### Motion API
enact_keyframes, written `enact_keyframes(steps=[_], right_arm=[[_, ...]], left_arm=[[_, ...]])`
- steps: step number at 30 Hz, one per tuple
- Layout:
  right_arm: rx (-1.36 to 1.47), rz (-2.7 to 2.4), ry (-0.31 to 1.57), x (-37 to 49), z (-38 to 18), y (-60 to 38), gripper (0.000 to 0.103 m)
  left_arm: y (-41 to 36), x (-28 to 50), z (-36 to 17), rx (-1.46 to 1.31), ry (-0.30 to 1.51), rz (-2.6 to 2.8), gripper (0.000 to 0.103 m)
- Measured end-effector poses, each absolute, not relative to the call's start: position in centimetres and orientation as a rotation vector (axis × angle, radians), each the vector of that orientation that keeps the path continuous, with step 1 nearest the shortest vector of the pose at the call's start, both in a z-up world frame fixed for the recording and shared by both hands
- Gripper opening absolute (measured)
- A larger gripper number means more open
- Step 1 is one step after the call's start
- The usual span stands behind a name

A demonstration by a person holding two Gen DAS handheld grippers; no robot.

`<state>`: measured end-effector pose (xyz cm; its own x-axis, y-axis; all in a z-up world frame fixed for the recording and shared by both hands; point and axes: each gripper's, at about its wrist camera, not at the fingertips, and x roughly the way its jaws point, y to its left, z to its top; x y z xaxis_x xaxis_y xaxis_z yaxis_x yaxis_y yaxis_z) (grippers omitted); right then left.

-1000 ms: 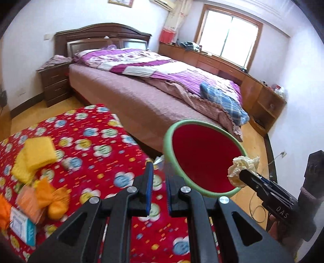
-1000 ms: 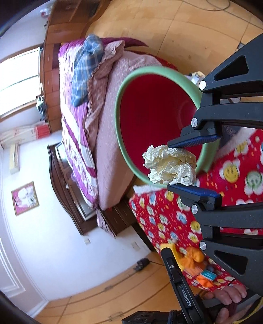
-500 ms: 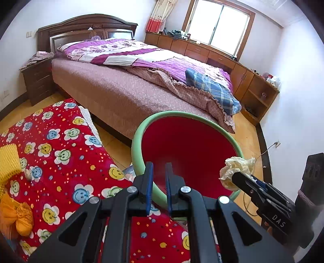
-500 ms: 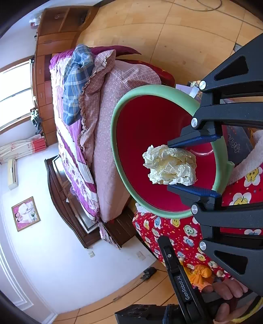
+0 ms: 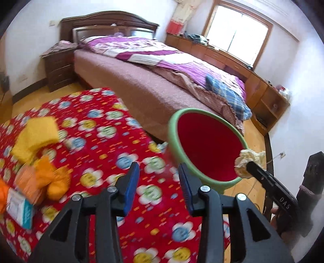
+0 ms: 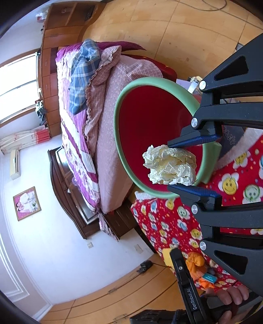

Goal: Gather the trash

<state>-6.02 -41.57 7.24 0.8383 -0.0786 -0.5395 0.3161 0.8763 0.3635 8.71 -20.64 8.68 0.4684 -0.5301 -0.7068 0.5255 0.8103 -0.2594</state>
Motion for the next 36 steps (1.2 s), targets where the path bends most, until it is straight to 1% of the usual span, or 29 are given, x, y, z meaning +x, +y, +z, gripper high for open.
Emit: enact_keyframes(steps=[10,12,16,17,22,24,26,36], right_arm=[[0.461,-0.186,0.551,-6.5,7.5,-39.5,0.036],[0.459,-0.182,0.555,-6.6,7.5,-39.1,0.036],[0.46,-0.177,0.559,-6.6,7.5,-38.6,0.036],[0.46,-0.177,0.559,-6.6,7.5,-38.5,0.036],[0.462,-0.173,0.569,-6.5,7.2,-38.2,0.037],[0.459,-0.172,0.573,-6.4,7.2,-38.2,0.037],[0.457,-0.169,0.577,-6.3,7.2,-38.1,0.037],[0.458,-0.172,0.595,-5.8,6.9,-38.2,0.037]], left_arm=[[-12.2,8.4,8.0,-0.049,0.88,-0.479,0.042],[-10.8,8.5,7.9,-0.063,0.877,-0.448,0.043],[-8.4,9.1,7.5,-0.076,0.872,-0.391,0.05],[-7.9,9.2,7.3,-0.068,0.874,-0.375,0.05],[-6.7,10.3,6.3,-0.041,0.887,-0.319,0.051],[-6.5,10.7,5.8,-0.019,0.889,-0.299,0.054],[-6.5,11.1,5.4,0.016,0.883,-0.279,0.061],[-7.7,14.2,3.1,0.139,0.905,-0.257,0.063]])
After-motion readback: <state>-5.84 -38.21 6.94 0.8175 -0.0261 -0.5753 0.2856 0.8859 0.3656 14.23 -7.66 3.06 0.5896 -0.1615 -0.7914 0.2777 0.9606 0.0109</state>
